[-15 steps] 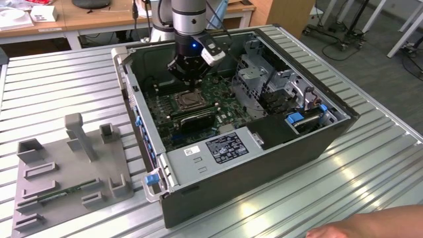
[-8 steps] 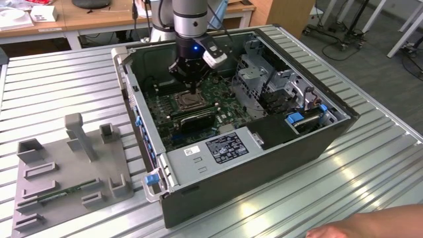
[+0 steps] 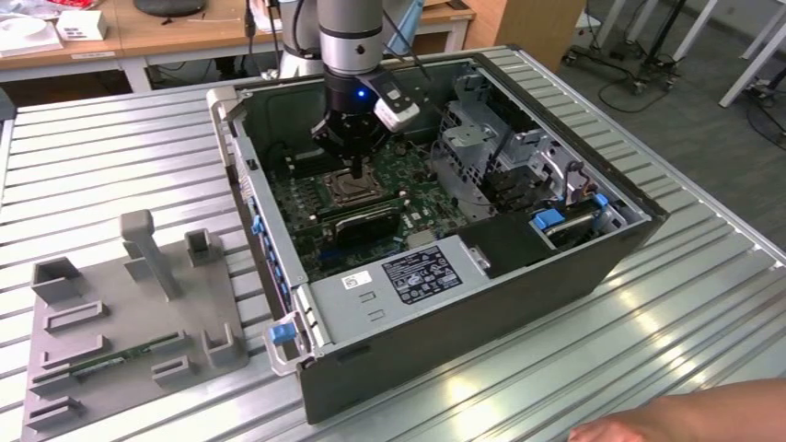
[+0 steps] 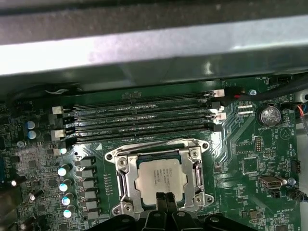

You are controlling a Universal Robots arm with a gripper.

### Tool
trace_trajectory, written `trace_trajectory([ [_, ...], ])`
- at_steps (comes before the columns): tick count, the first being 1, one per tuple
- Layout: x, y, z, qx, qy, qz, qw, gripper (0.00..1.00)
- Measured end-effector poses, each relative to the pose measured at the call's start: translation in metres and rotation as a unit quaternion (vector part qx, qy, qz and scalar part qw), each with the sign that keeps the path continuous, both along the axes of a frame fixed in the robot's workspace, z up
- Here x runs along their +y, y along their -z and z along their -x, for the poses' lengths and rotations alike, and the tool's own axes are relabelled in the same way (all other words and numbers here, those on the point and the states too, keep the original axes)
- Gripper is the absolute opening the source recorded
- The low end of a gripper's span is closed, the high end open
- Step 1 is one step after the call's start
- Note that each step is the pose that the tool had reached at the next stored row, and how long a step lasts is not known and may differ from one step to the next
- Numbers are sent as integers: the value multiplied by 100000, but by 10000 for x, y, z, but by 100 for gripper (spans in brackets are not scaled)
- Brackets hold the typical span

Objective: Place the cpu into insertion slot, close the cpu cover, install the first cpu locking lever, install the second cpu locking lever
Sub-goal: 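Install the first cpu locking lever, then install the second cpu locking lever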

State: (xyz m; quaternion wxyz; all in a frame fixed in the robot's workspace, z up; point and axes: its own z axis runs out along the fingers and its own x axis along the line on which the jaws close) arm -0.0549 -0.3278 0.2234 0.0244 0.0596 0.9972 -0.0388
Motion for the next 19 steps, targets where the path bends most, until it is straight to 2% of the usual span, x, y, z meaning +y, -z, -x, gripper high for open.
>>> trace_trajectory([
  [19,0,0,14,0,4,6,100000,10],
])
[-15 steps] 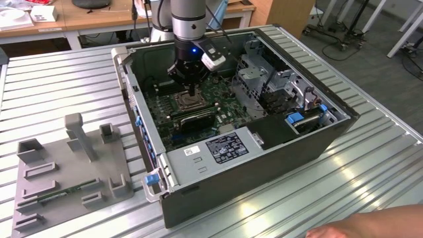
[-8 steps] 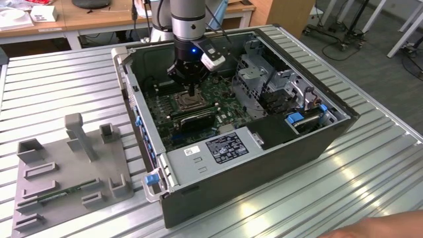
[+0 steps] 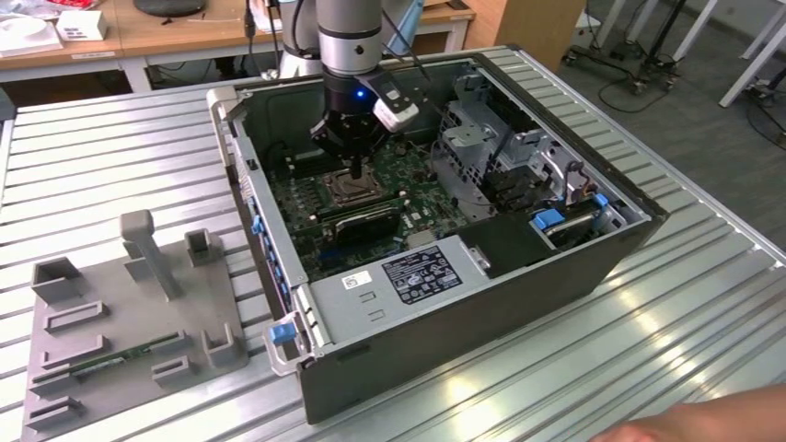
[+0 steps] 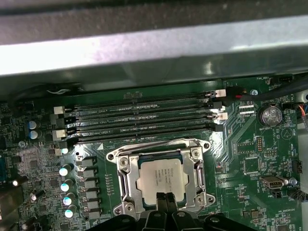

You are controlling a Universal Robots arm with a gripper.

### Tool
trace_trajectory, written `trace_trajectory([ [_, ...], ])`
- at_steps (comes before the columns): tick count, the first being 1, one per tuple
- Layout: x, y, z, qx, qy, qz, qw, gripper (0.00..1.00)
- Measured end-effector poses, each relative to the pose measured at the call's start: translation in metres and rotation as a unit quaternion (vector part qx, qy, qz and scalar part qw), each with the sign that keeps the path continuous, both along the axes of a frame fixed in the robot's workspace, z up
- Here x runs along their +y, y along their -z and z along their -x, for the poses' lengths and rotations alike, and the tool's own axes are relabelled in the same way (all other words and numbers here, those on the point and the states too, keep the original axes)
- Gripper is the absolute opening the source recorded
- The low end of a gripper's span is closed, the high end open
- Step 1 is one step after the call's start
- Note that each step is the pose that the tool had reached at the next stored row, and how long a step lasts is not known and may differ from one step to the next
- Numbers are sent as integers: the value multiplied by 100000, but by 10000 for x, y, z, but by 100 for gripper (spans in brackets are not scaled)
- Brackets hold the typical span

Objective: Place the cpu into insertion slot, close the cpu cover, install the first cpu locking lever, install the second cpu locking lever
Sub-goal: 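Install the second cpu locking lever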

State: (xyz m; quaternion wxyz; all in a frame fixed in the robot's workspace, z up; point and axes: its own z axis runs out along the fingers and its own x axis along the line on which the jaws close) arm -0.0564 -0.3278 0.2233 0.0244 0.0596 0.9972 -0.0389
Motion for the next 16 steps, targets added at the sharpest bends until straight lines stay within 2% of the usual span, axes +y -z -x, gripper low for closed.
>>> trace_trajectory([
  [7,0,6,81,-164,0,-14,100000,10],
  [13,-14,8,82,-162,-4,81,100000,10],
  [16,-34,7,70,-162,-3,110,100000,10],
])
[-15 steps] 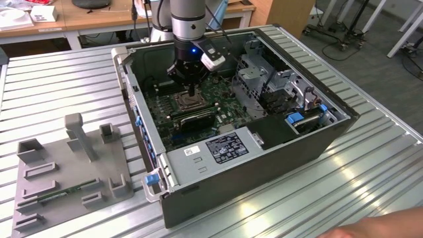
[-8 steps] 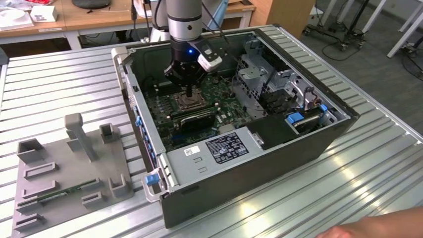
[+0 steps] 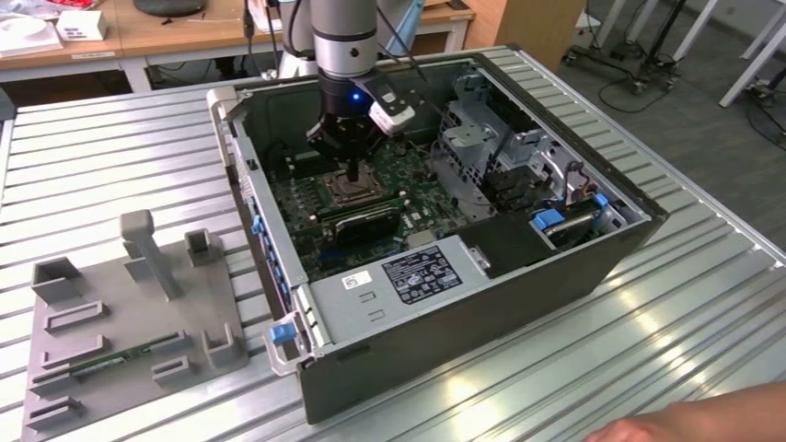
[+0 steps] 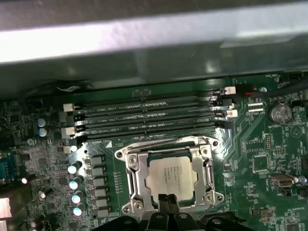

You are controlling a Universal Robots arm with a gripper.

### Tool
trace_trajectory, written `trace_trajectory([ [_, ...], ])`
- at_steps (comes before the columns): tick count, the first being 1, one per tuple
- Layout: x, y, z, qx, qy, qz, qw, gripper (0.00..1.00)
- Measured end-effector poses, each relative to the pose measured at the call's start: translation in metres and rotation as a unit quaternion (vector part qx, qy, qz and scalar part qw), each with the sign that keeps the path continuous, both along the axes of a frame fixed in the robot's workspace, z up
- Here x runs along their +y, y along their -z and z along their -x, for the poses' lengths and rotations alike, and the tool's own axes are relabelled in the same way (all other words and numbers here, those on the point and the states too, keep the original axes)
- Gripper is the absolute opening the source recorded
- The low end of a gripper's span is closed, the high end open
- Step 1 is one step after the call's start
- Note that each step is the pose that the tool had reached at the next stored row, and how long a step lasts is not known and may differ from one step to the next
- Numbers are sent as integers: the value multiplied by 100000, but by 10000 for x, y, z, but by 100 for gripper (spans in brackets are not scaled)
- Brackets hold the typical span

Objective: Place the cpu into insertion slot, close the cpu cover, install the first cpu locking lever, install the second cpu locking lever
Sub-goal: 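Install the second cpu locking lever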

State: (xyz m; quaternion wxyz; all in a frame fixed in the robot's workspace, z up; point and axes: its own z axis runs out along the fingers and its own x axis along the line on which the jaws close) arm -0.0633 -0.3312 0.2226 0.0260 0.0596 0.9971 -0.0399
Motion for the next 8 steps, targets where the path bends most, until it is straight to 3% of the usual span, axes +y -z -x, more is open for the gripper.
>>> trace_trajectory([
  [5,-27,-13,-13,7,-1,8,100000,10],
  [8,-36,-71,-15,1,-1,-38,100000,10],
])
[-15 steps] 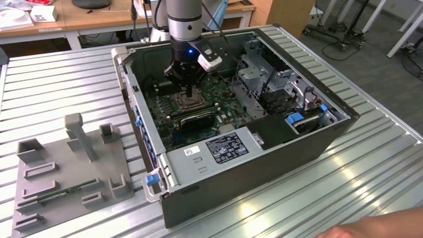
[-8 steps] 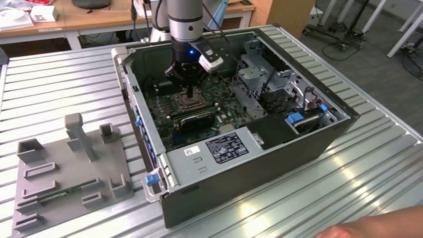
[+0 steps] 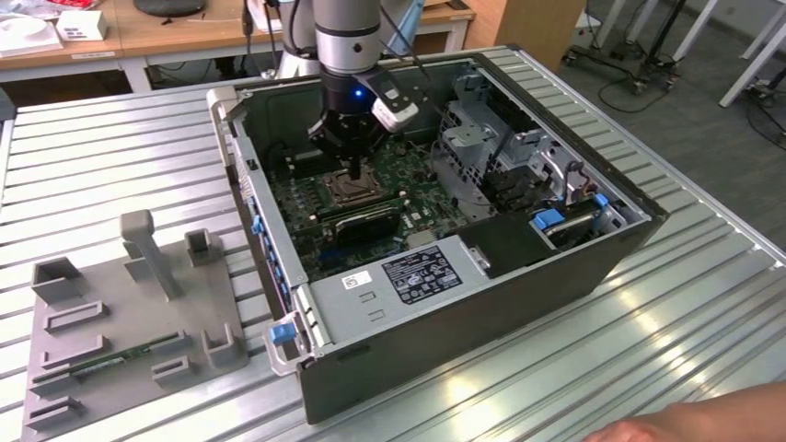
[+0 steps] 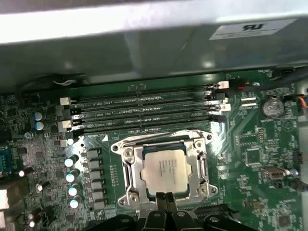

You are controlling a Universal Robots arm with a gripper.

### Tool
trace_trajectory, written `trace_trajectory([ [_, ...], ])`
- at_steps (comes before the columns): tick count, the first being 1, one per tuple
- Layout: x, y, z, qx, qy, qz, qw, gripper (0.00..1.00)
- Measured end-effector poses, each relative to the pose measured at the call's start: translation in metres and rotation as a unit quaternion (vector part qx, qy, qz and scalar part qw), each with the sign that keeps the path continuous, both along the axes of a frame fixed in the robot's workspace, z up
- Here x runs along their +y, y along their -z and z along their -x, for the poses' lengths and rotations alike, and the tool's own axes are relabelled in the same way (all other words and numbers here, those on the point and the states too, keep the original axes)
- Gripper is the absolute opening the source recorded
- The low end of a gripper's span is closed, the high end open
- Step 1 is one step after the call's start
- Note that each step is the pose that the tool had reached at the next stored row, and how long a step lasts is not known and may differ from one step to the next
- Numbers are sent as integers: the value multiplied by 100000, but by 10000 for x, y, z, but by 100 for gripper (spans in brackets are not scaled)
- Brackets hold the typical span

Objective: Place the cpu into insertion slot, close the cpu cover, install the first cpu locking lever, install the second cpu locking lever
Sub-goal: 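Install the second cpu locking lever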

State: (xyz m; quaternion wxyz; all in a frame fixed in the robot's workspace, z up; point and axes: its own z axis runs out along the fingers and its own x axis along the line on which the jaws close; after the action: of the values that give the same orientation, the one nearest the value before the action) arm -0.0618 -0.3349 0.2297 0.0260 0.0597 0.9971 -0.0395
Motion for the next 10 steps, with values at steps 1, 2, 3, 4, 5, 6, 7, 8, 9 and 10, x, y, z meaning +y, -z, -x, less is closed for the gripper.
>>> trace_trajectory([
  [1,-4,-20,-1,5,-1,-30,100000,10],
  [2,-7,-39,-1,9,2,-63,100000,10],
  [3,-10,-57,-1,7,1,-106,100000,10],
  [4,-17,-70,-2,7,-2,-149,100000,10],
  [5,-28,-77,-3,-2,3,-256,100000,10],
  [6,-39,-81,-5,8,1,-318,99999,10],
  [7,-52,-82,-8,8,-1,-367,99999,10],
  [8,-65,-82,-10,3,1,-401,99999,10],
  [9,-79,-82,-11,8,1,-410,99999,10],
  [10,-92,-82,-13,7,1,-418,99999,10],
])
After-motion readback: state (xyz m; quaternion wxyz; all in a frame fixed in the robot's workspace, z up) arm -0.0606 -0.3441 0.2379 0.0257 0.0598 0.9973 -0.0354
